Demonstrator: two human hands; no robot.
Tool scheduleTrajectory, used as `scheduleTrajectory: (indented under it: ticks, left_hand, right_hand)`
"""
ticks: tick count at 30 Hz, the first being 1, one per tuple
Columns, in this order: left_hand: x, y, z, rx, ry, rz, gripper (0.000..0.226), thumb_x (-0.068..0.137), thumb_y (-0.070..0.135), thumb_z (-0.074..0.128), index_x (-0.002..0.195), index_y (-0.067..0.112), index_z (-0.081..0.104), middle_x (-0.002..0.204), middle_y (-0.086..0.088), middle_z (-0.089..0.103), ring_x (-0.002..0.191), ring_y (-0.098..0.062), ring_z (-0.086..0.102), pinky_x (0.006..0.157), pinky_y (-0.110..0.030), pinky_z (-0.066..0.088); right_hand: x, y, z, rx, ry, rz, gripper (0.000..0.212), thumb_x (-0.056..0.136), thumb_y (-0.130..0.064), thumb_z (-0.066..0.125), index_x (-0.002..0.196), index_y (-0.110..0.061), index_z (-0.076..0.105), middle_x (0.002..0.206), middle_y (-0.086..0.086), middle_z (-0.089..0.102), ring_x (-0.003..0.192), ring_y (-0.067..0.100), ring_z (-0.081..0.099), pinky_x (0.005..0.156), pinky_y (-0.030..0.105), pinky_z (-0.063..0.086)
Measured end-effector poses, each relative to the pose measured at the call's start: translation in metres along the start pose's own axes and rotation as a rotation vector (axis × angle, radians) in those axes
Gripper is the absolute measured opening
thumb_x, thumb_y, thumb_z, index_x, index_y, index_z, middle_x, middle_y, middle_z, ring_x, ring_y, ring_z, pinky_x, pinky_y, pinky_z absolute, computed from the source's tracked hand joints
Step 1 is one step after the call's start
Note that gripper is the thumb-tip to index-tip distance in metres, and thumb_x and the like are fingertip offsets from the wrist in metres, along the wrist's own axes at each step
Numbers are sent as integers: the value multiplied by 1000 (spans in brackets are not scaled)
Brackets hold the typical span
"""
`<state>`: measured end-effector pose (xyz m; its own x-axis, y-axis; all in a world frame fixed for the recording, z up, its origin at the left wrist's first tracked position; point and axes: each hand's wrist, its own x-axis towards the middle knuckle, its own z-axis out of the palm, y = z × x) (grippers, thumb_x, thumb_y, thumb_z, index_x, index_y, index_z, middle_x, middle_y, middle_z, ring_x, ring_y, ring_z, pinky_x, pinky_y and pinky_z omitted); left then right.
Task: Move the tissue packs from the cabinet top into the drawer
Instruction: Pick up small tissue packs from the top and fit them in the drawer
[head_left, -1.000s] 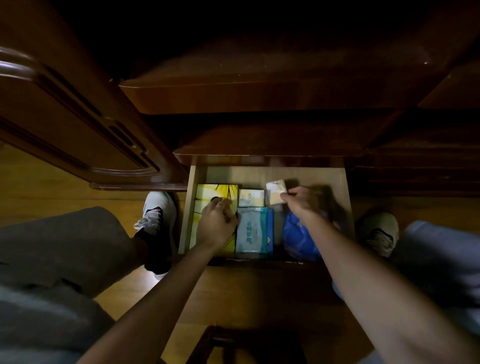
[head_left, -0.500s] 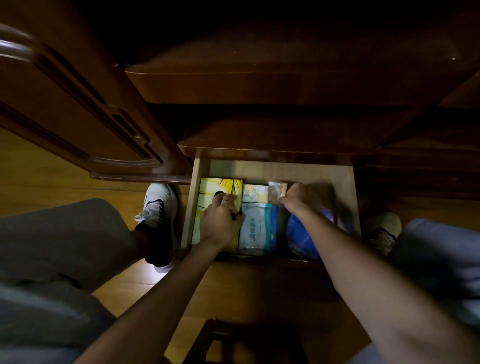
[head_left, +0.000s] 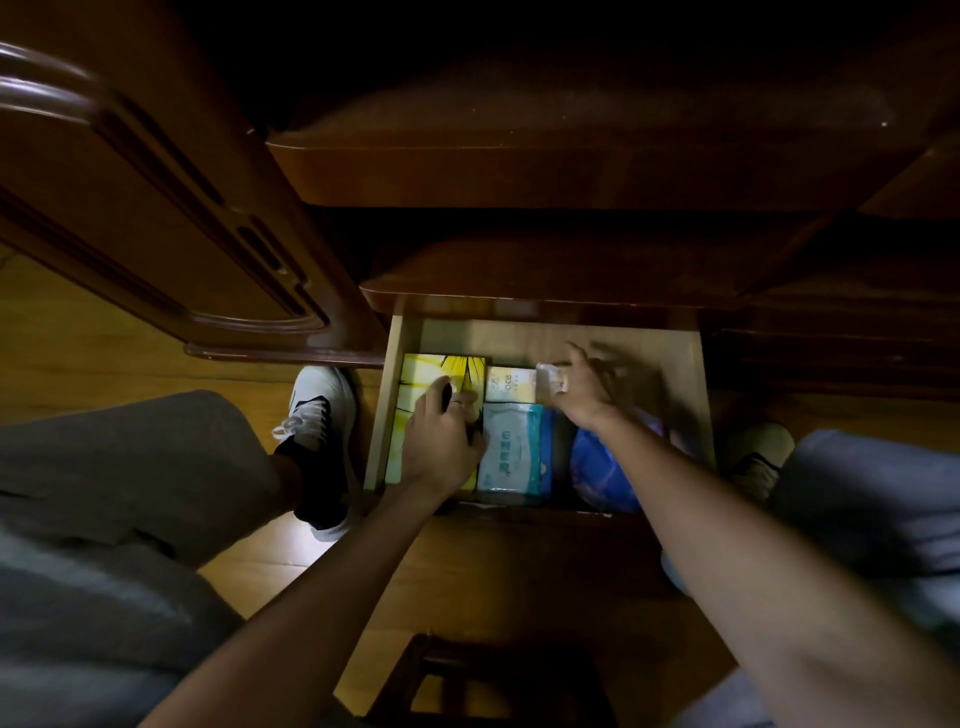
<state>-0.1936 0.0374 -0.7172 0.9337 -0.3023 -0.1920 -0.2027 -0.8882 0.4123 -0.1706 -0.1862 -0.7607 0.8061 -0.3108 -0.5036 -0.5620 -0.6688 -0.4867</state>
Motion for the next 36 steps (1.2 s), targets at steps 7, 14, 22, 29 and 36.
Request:
scheduleTrajectory:
  ticks: [7,14,22,29,36]
  left_hand:
    - [-5,11,10,123,-38,106,48,94,32,62,140,22,56,155,-10,39,144,-28,30,115,-42,30]
    - [-8,7,1,18,-48,61,52,89,23,68,139,19,57,150,-11,45,140,-30,37,113,-45,38]
    - [-2,24,1,-129,50,115,31,94,27,62,122,17,67,123,-4,64,118,-25,50,96,-40,45]
    - [-2,24,12,-106,-7,112,29,94,26,64,121,17,71,127,-6,65,123,-26,50,101,-40,44]
    - [-3,14,10,-20,61,103,44,89,48,68,124,20,68,126,-1,64,117,-22,51,97,-41,45]
  right_hand:
    - [-60,-5,2,150,-135,-95,34,89,-43,72,109,-20,56,108,-2,66,87,13,65,72,29,57]
    - [-79,-10,1,284,-232,-97,27,90,-25,74,111,-22,57,114,1,71,101,19,71,73,31,58]
    - [-50,36,-80,329,92,161,48,97,-16,63,139,-14,39,126,11,59,109,29,65,71,39,61]
    - [-59,42,-65,413,-81,172,38,97,-16,64,128,-23,44,122,5,60,103,19,62,56,28,55]
    - [-74,2,-27,334,-372,-61,58,92,-3,68,142,-21,46,124,6,60,96,21,67,76,45,63]
